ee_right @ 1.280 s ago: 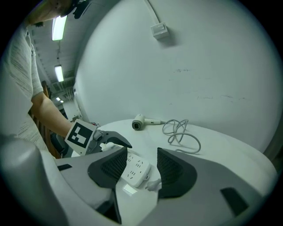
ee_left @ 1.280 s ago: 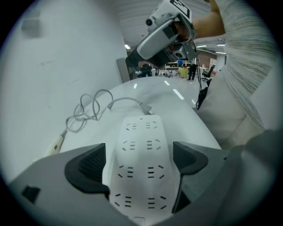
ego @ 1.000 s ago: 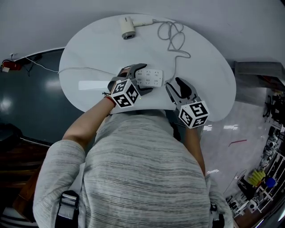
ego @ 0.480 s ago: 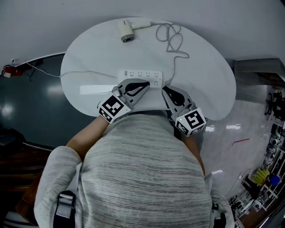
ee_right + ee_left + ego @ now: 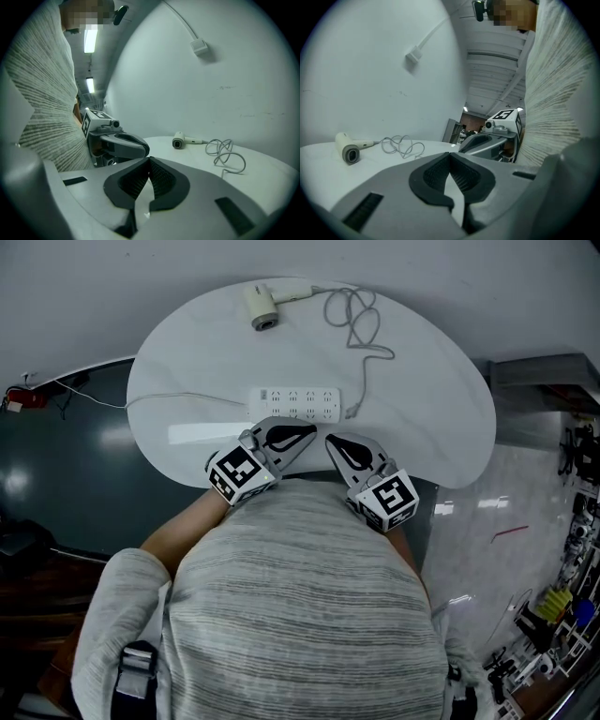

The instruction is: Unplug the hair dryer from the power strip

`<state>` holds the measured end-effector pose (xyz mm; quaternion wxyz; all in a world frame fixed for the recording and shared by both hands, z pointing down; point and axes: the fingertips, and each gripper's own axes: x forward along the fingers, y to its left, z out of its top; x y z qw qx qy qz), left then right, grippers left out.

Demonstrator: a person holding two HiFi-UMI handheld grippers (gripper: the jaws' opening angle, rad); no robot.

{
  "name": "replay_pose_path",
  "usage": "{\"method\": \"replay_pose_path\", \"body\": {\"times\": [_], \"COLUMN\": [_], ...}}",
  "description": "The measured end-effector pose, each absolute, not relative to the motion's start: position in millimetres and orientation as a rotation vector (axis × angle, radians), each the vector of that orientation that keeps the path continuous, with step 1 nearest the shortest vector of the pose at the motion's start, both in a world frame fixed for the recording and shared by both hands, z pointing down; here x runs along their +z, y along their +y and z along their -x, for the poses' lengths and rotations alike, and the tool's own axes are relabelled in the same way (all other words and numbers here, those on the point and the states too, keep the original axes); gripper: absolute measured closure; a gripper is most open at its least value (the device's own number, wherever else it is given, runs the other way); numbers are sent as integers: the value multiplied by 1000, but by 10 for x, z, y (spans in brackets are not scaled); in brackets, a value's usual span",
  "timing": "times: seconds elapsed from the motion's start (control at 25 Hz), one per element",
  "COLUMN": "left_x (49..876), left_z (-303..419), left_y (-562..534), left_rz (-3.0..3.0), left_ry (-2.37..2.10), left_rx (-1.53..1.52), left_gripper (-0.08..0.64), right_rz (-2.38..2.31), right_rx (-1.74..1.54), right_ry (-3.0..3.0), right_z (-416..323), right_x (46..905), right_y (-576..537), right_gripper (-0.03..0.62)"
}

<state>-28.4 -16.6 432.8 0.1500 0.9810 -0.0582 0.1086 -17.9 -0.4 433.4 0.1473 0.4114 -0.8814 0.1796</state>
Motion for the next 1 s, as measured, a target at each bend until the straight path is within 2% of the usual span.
{"method": "replay_pose_path", "body": {"times": [1.0], "left_x": [4444], "left_z": [259], "left_y": [-67], "left_rz": [-2740], "left_ry": [-73], "left_rx": [326], "left_gripper": [552], "right_rz": [-1176], "right_rx": [566], "right_ry": [-2497], "right_z": [179], "right_x": [4416], "right_y": [-2], "right_gripper": [568]}}
